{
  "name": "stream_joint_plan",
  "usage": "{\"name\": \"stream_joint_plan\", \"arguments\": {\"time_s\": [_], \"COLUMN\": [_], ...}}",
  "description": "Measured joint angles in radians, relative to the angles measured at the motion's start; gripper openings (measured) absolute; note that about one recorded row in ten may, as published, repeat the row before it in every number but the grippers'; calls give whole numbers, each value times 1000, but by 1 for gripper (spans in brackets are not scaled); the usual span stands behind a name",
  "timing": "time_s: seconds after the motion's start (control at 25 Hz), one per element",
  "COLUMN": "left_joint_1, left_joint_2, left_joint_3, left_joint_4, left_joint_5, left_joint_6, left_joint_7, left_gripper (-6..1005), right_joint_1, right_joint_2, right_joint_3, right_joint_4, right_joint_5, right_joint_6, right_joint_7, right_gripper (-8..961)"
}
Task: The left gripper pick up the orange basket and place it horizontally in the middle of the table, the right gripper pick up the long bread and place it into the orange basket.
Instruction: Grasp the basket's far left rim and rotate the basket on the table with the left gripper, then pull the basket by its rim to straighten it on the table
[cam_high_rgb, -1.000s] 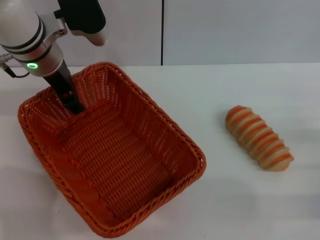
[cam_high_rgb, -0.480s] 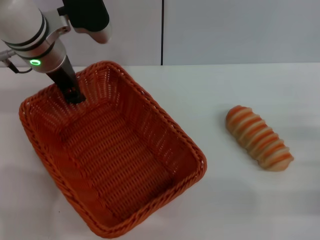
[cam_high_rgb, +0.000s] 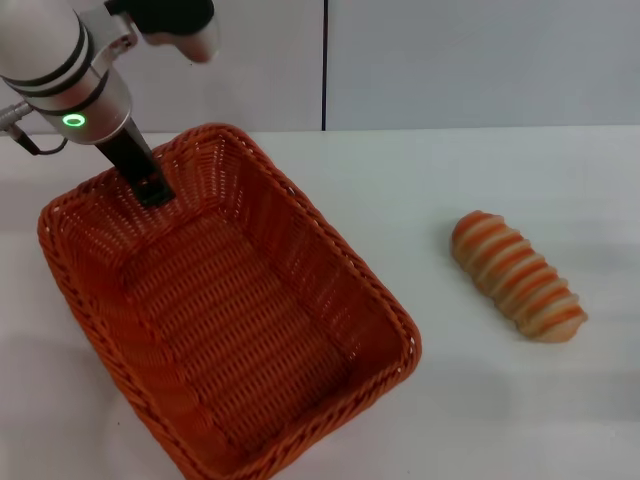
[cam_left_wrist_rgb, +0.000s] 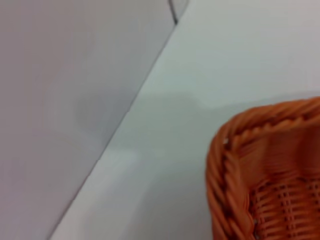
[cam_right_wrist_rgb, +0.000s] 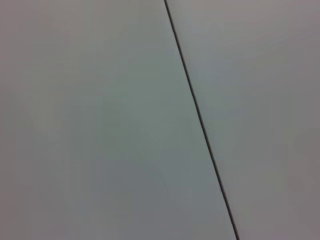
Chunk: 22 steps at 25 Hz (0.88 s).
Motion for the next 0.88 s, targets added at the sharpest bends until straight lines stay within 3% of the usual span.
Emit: {"name": "stream_joint_plan", "arguments": {"time_s": [0.28, 0.44, 0.72, 0.88], "left_joint_1": [-11, -17, 38, 96], "left_joint_2": [1, 16, 39, 28], "left_joint_3": [-97, -227, -219, -208], "left_joint_4": [18, 37, 102, 174], "left_joint_5": [-3, 7, 9, 10], "left_joint_6": [26, 31, 47, 91], "left_joint_7": [-186, -326, -464, -511], "left_gripper": [199, 172, 153, 148], "right_joint_1": [11, 25, 61, 85], "right_joint_2": [-2, -4, -10, -45], "right_joint_3": [-3, -4, -22, -51], "right_joint_4": [-106, -167, -248, -244], "right_joint_5": [0, 0, -15, -55], "right_joint_6": [43, 83, 145, 161], "right_joint_7": [87, 121, 132, 168], "right_gripper": [509, 512, 517, 520]}}
